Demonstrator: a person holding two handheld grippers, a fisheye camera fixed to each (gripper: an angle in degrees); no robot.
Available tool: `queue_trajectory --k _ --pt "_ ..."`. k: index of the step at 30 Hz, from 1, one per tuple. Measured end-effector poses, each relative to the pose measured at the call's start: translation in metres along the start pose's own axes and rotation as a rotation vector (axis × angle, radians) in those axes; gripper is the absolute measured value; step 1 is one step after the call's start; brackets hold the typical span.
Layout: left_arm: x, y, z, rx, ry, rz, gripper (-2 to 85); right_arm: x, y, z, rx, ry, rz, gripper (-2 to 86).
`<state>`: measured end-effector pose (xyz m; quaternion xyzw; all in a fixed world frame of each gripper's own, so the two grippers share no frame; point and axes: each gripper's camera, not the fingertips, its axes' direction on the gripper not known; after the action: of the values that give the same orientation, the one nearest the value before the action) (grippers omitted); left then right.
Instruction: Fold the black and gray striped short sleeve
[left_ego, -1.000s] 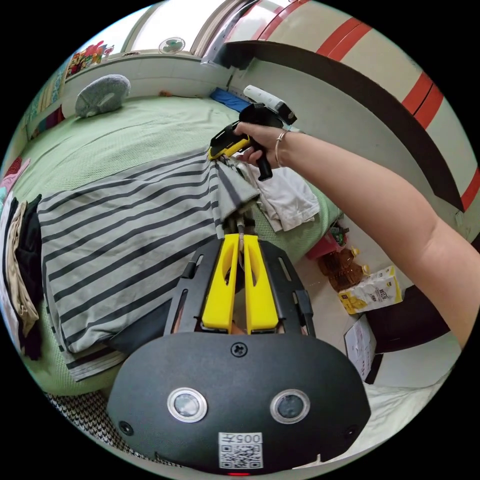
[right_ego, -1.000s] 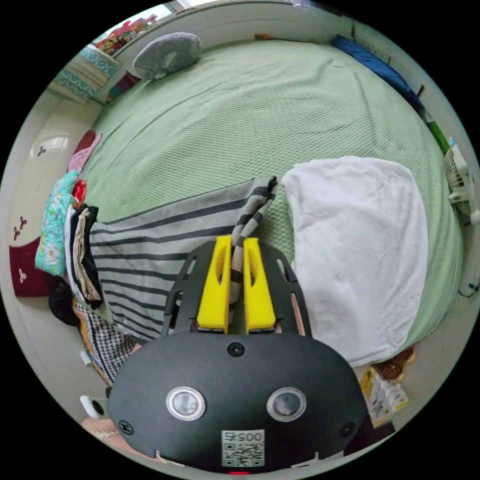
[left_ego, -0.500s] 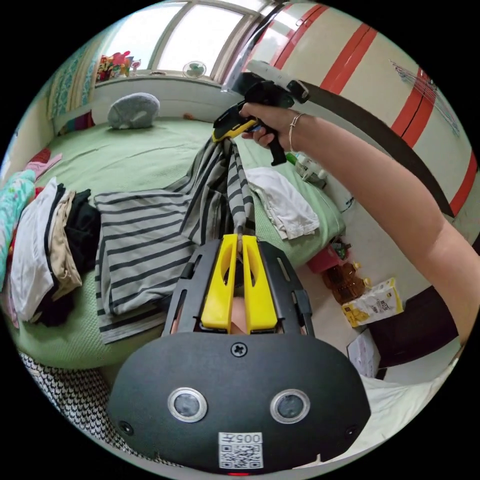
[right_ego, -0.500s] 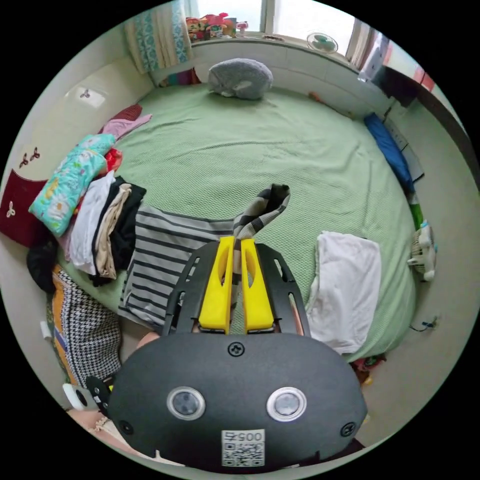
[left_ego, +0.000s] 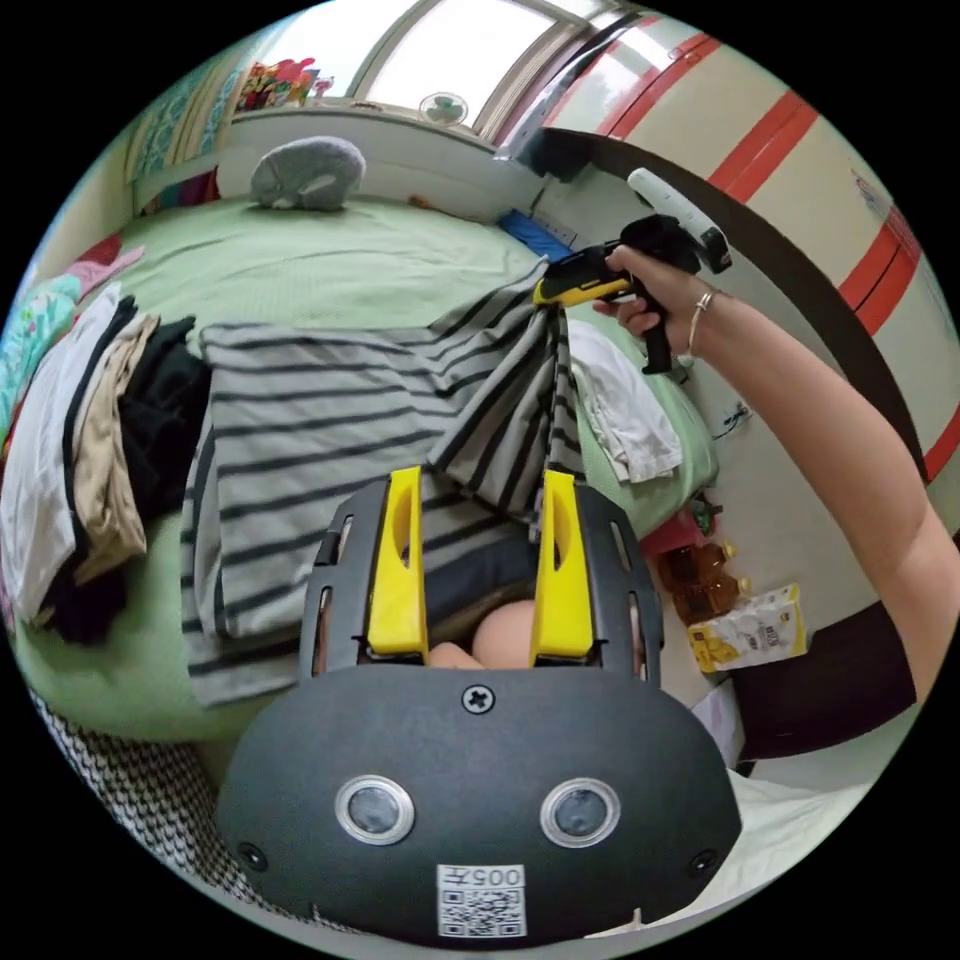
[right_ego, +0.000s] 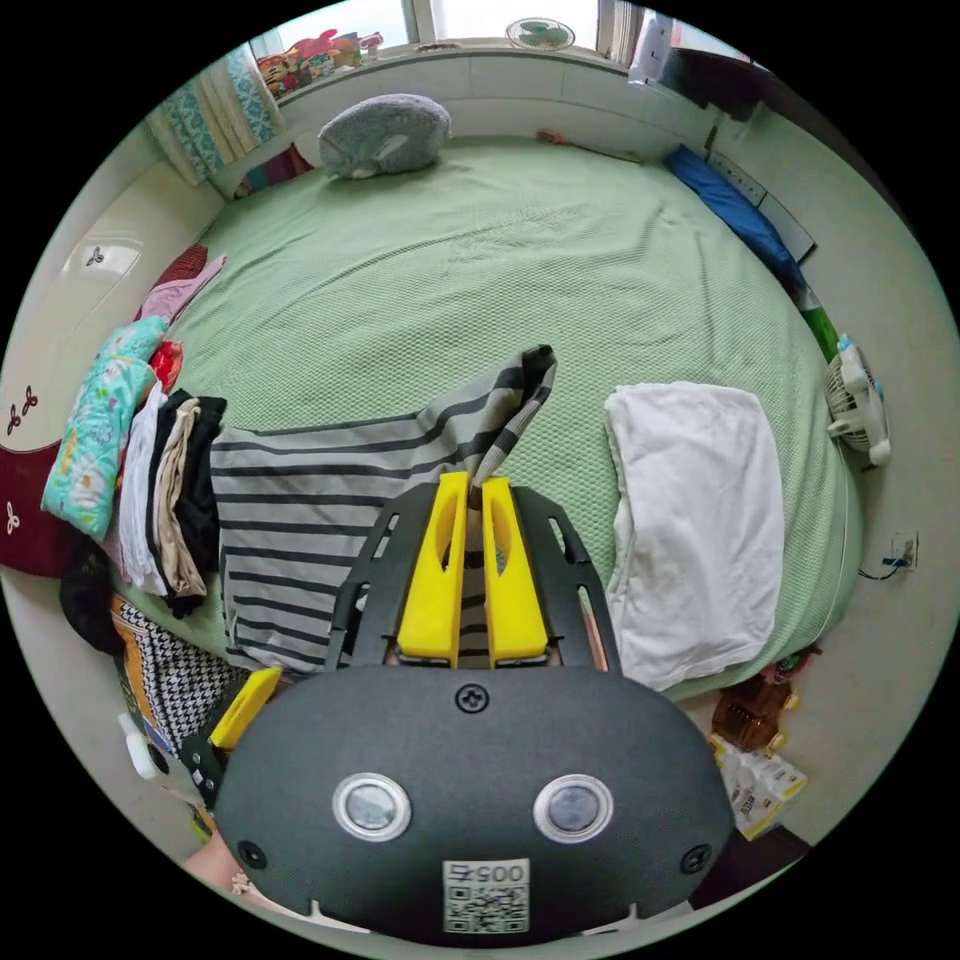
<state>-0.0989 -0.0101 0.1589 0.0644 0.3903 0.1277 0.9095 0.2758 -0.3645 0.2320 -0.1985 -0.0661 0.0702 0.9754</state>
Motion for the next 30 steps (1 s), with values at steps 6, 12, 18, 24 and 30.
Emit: queue_trajectory --k 6,12,18,24,30 --pt "-0.018 -0.044 0.073 -0.171 0.192 0.125 21.3 0.001 -0.007 0.004 0.001 -0.036 -0.052 -1.0" --pt "-0.015 -0.042 0.082 -0.18 0.355 0.125 21.4 0.005 -0.01 0.01 0.005 -0.076 -0.072 -1.0" --pt "-0.004 -0.035 0.086 -0.184 0.379 0.105 20.7 0.006 -0.012 0.012 0.003 -0.1 -0.063 -1.0" --pt "0.011 -0.033 0.095 -0.224 0.231 0.157 18.2 0.004 -0.006 0.01 0.018 -0.108 -0.064 -1.0" --pt "0.007 -0.028 0.094 -0.23 0.147 0.138 8.2 0.005 -0.003 0.01 0.004 -0.136 -0.046 -1.0"
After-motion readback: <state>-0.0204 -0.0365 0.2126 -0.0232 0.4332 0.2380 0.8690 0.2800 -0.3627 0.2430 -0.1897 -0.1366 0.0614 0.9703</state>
